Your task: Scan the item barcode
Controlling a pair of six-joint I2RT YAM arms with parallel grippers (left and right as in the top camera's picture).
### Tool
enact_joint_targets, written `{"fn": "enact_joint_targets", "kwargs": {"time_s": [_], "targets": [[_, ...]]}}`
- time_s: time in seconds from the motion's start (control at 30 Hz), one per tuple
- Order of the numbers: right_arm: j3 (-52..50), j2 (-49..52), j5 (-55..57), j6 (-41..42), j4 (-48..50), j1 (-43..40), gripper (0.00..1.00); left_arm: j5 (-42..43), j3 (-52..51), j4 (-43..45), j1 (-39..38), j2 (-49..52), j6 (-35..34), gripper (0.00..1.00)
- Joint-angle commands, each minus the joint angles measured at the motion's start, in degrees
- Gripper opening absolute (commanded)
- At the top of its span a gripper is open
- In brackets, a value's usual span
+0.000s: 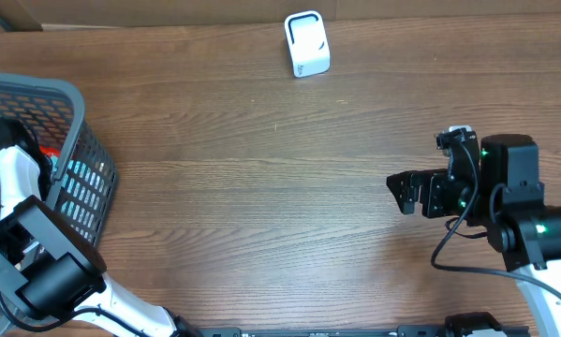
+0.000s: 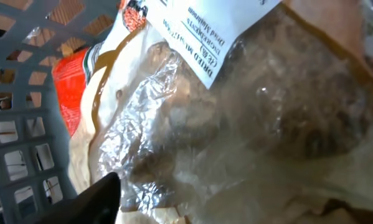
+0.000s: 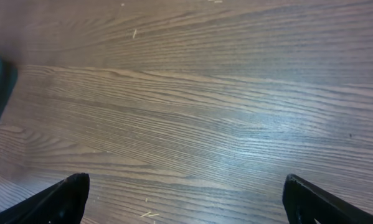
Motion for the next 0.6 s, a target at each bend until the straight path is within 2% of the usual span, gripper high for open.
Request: {"fn": "enact_joint_targets", "kwargs": {"time_s": [0.0, 0.03, 0.1, 0.2, 0.3, 0.37, 0.47, 0.57], "targets": [[1.2, 1.6, -0.6, -0.2, 0.3, 0.3, 1.0, -3.0, -1.6, 2.0, 0.2, 1.0, -1.6, 0.57], [1.2, 2.0, -0.5, -0.2, 0.3, 0.3, 1.0, -3.0, -2.0, 2.3, 0.2, 1.0, -1.6, 0.57], [1.2, 2.7, -0.5, -0.2, 0.3, 0.3, 1.0, -2.6, -3.5, 3.7, 0.2, 1.0, -1.6, 0.65], [1.2, 3.0, -0.5, -0.2, 0.3, 0.3, 1.0, -1.1, -5.7, 5.4, 0.2, 1.0, -1.6, 0.62], [1.2, 3.0, -0.6, -0.2, 0.5, 0.3, 1.0, -1.0, -6.4, 5.9, 0.2, 1.0, -1.1, 0.47], [1.2, 3.0, -0.5, -0.2, 0.5, 0.3, 1.0, -1.0, -6.4, 5.8, 0.2, 1.0, -0.9, 0.4], [1.2, 3.0, -0.5, -0.2, 0.5, 0.3, 1.0, 0.4, -6.4, 5.7, 0.2, 1.0, 1.0, 0.07], [1.2, 3.0, -0.5, -0.2, 0.7, 0.3, 1.0, 1.5, -6.2, 4.7, 0.2, 1.0, 2.1, 0.04]]}}
